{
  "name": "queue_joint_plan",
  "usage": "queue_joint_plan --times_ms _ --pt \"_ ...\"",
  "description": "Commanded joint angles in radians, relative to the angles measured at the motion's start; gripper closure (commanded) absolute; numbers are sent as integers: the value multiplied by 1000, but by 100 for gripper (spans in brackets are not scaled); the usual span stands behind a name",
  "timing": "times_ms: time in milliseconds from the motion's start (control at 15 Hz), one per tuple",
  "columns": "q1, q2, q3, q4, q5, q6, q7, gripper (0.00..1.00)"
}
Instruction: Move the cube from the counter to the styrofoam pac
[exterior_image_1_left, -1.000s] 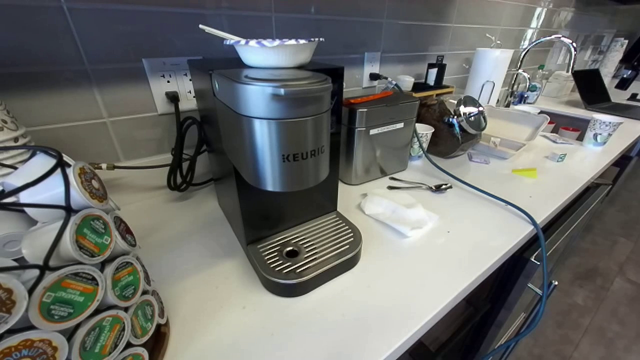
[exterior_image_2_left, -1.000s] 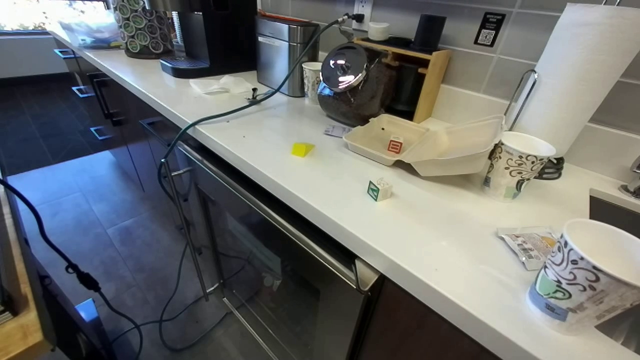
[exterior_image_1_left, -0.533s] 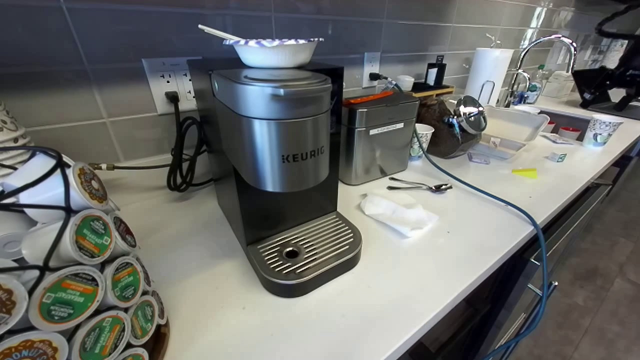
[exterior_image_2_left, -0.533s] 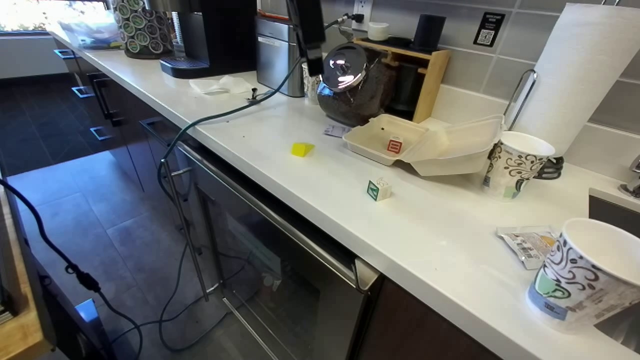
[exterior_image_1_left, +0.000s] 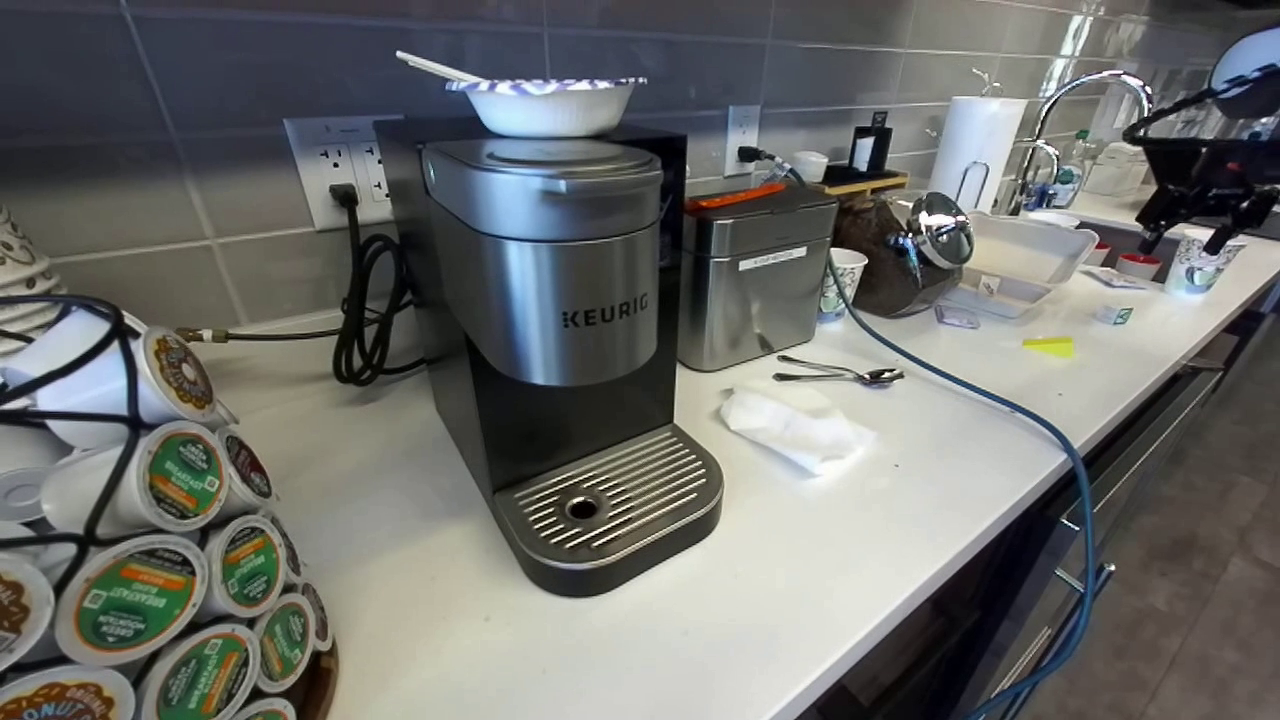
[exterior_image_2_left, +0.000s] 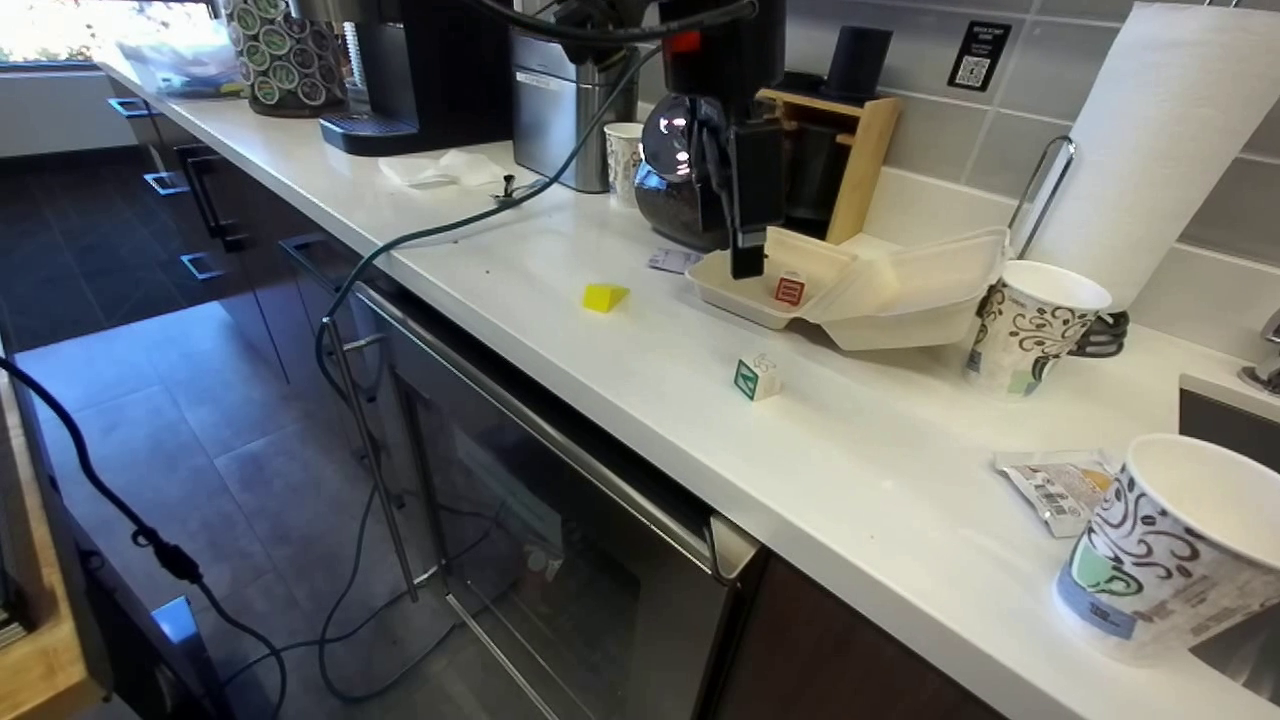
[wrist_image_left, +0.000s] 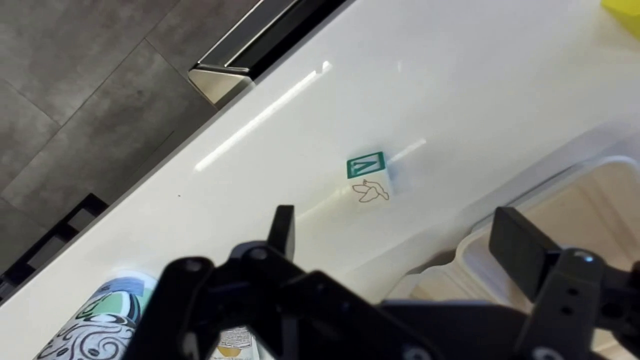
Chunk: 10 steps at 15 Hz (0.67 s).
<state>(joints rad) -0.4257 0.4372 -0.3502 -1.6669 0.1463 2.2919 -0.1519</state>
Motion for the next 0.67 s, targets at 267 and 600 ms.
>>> queue_joint_plan --times_ms 267,600 --pt "-103 82 79 110 48 -36 -147 0" --pt "-186 246 105 227 -9 -47 -246 0"
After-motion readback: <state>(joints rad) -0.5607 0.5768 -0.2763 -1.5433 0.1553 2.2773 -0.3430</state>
